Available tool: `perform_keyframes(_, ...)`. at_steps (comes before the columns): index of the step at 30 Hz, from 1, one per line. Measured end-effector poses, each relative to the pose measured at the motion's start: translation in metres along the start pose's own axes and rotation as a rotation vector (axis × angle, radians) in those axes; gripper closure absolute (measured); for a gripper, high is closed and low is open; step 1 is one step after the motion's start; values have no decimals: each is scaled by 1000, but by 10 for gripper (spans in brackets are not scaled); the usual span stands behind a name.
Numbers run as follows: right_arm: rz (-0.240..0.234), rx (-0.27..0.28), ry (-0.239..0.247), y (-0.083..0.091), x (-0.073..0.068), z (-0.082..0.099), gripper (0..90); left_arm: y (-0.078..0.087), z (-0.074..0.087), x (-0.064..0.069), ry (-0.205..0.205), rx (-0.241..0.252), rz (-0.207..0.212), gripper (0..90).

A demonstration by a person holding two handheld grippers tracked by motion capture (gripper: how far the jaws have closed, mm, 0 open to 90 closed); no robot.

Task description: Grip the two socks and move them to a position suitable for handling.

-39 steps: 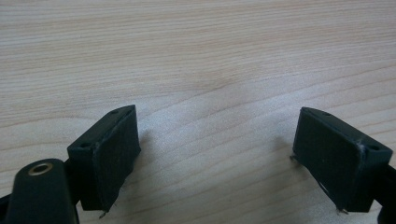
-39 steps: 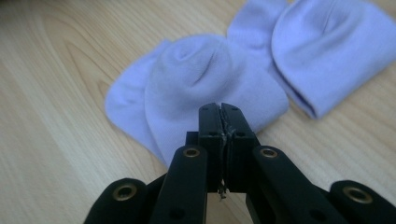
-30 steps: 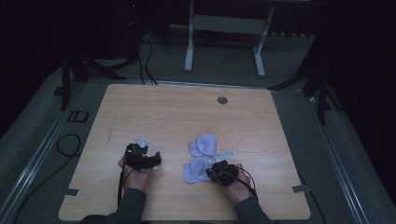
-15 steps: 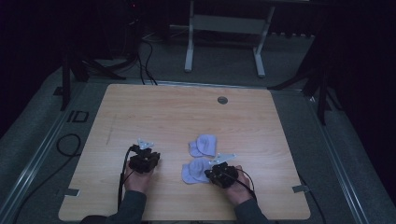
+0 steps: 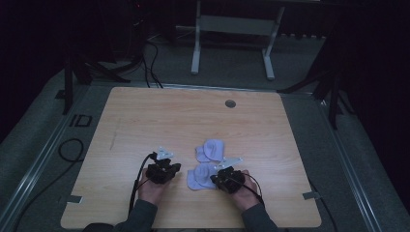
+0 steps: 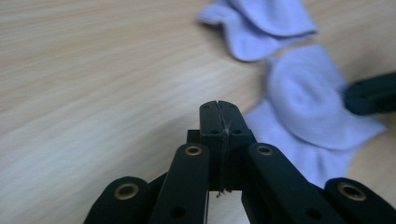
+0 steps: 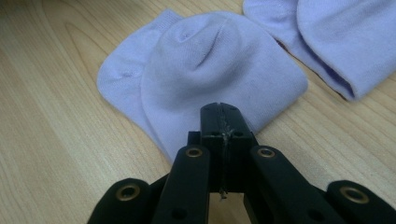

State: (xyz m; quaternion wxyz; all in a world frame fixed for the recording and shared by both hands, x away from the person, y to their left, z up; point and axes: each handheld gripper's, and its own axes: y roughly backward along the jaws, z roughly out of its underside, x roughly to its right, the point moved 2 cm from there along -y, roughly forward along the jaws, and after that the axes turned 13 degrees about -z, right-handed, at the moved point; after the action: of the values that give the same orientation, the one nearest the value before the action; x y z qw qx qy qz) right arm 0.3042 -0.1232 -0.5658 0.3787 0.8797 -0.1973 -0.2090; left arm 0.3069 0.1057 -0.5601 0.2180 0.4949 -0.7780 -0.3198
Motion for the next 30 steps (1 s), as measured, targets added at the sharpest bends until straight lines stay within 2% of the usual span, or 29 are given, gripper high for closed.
perform_keyframes(1, 2, -2, 0, 0, 0, 0, 895, -1, 0, 4, -10, 0, 14, 898)
perform_keyframes(2, 2, -3, 0, 0, 0, 0, 895, -3, 1, 13, -18, -5, 51, 898)
perform_keyframes(3, 3, -6, 2, 0, 0, -1, 895, -3, 1, 13, -18, -5, 51, 898)
perform_keyframes(4, 3, -6, 2, 0, 0, -1, 895, -6, 3, 20, -41, -18, 71, 898)
perform_keyframes(7, 4, -7, 2, 0, 0, -1, 894, -11, 6, 27, -67, -40, 64, 898)
perform_keyframes(12, 18, -25, -2, 0, -1, -4, 881, -12, 8, 28, -73, -42, 54, 900)
perform_keyframes(15, 27, -14, 2, 3, -3, -8, 885, -12, 8, 28, -71, -40, 51, 900)
perform_keyframes(16, 28, 5, 16, 6, -7, -14, 896, -12, 8, 28, -69, -40, 52, 900)
perform_keyframes(18, 23, 10, 26, 7, -9, -17, 897, -12, 8, 28, -67, -40, 53, 900)
perform_keyframes(19, 10, 18, 54, 7, -16, -23, 898, -12, 8, 28, -62, -38, 56, 900)
perform_keyframes(24, -17, 6, 106, -4, -28, -35, 896, -12, 9, 26, -50, -36, 66, 900)
perform_keyframes(30, -39, -16, 99, -21, -26, -38, 836, -13, 9, 24, -48, -40, 83, 900)
